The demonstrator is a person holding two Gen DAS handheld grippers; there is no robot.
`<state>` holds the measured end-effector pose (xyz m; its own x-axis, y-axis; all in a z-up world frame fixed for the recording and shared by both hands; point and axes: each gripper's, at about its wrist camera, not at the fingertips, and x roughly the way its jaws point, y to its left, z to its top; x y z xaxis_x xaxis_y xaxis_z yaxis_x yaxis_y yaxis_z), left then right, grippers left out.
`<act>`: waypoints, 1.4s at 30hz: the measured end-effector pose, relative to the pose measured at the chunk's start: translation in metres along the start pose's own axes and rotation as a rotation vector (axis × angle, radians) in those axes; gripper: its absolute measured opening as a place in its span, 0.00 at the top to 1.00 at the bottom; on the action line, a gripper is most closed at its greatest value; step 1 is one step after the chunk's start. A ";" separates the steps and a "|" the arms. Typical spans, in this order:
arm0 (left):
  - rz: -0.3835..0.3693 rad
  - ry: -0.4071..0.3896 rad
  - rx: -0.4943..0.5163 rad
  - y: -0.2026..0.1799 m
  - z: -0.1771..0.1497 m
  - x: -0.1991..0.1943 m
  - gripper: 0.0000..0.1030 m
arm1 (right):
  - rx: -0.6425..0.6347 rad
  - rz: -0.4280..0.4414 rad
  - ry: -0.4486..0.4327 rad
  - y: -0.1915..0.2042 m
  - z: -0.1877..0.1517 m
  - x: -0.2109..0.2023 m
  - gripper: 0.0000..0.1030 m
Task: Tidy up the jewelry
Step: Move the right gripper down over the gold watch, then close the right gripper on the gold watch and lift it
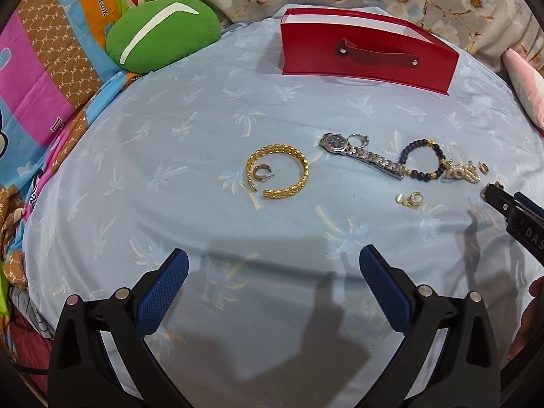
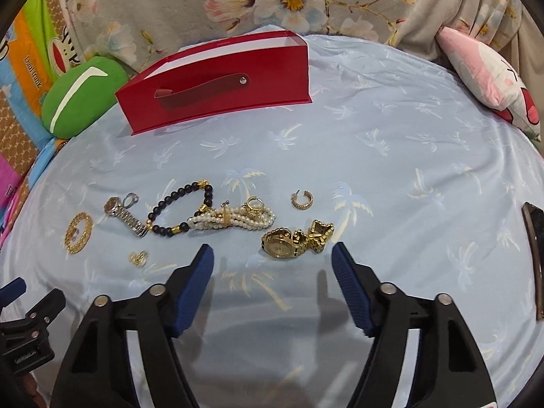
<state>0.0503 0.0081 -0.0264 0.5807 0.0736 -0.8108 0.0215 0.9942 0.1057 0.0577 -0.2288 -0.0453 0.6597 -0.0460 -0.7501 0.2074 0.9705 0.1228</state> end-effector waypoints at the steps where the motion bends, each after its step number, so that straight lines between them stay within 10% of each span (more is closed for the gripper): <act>1: 0.001 0.003 -0.003 0.001 0.001 0.002 0.05 | 0.006 0.000 0.008 0.000 -0.001 0.003 0.44; 14: 0.003 0.029 -0.025 0.006 0.001 0.013 0.05 | 0.066 -0.020 0.003 -0.010 0.007 0.024 0.51; 18: 0.009 0.031 -0.037 0.011 0.001 0.016 0.05 | 0.080 -0.009 -0.001 -0.014 0.008 0.024 0.69; 42: -0.014 0.010 -0.104 0.026 0.048 0.072 0.05 | 0.078 0.049 -0.026 -0.010 -0.002 0.004 0.71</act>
<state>0.1317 0.0351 -0.0541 0.5727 0.0598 -0.8176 -0.0556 0.9979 0.0340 0.0565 -0.2385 -0.0512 0.6886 -0.0058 -0.7251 0.2291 0.9505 0.2099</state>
